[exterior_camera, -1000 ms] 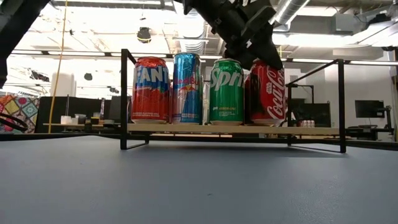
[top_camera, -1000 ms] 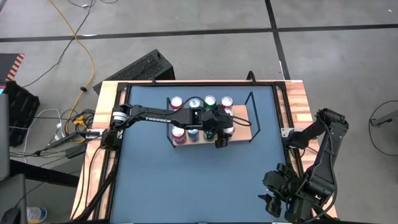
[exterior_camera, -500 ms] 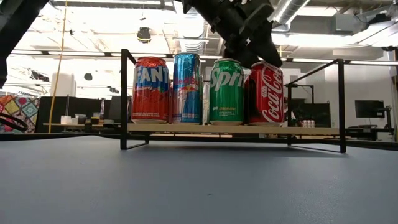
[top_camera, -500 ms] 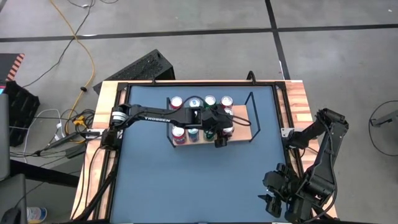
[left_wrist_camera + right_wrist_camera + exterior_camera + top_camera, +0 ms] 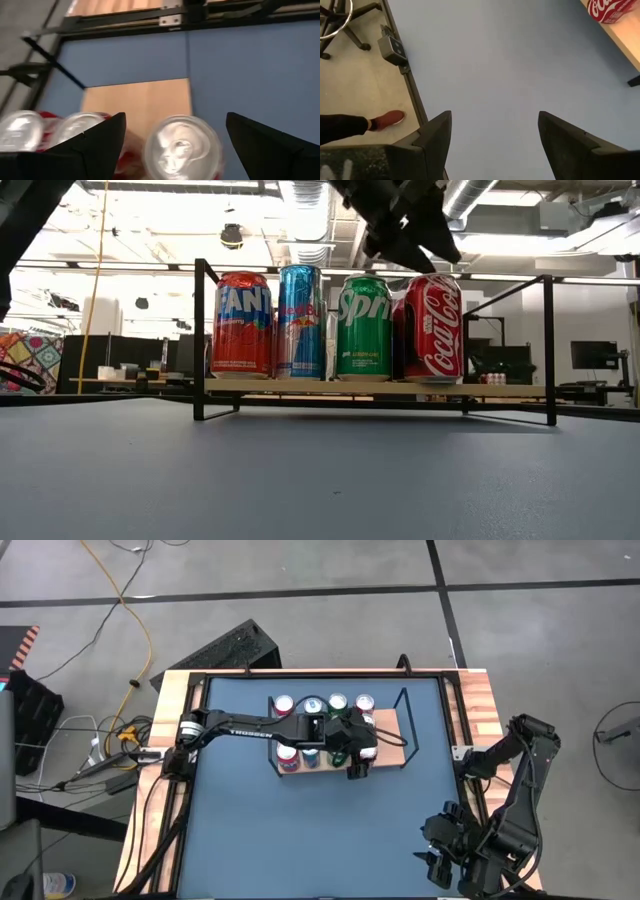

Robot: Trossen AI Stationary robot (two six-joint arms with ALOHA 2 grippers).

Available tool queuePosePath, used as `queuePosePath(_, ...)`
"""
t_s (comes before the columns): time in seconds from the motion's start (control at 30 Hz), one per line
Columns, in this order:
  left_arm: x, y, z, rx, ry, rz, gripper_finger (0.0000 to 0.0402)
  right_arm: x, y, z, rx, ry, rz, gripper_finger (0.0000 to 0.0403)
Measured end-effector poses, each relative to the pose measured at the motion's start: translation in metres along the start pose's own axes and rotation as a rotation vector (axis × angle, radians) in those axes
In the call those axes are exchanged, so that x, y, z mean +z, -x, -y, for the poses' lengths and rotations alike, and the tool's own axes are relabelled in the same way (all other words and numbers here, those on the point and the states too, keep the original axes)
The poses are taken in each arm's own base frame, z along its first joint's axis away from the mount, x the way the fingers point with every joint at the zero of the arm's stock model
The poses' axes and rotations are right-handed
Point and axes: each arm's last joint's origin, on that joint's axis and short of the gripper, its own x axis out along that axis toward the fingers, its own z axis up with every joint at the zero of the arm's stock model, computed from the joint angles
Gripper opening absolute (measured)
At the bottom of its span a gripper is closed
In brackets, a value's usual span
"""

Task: Place canned beverage on shelf
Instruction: Put the red soda can on the shelf aligned with other red soda cans

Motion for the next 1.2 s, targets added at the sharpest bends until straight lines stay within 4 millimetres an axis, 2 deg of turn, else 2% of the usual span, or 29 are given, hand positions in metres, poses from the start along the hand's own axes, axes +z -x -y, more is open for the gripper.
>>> queuePosePath(0.2, 0.001, 0.001, -0.008, 0.025, -0.028, -0.021, 0.0330, 0.000, 0.000, 0.000, 0.002, -0.001, 0.006, 0.0282)
queuePosePath(0.43, -0.001, 0.002, -0.007, 0.022, -0.040, -0.044, 0.0330, 0.000, 0.000, 0.000, 0.003, -0.002, 0.007, 0.0282)
queuePosePath(0.57, 0.009, 0.014, -0.006, 0.009, -0.027, 0.007, 0.0329, 0.000, 0.000, 0.000, 0.003, -0.002, 0.007, 0.0282)
queuePosePath(0.67, 0.017, 0.024, 0.008, -0.119, -0.034, 0.062, 0.0311, 0.000, -0.001, -0.001, 0.001, -0.009, 0.008, 0.0282)
queuePosePath(0.8, 0.018, 0.031, 0.036, -0.172, -0.083, 0.064, 0.0251, -0.001, -0.003, -0.003, -0.005, -0.012, 0.009, 0.0282)
queuePosePath(0.97, 0.015, 0.034, 0.060, -0.181, -0.154, 0.078, 0.0128, -0.003, -0.009, -0.005, -0.027, -0.007, 0.008, 0.0282)
queuePosePath(1.1, -0.002, 0.023, 0.061, -0.155, -0.114, 0.049, 0.0025, -0.003, -0.011, -0.006, -0.031, -0.015, 0.008, 0.0282)
queuePosePath(1.2, -0.012, 0.014, 0.057, -0.159, -0.066, 0.056, 0.0009, -0.003, -0.011, -0.006, -0.034, -0.016, 0.008, 0.0282)
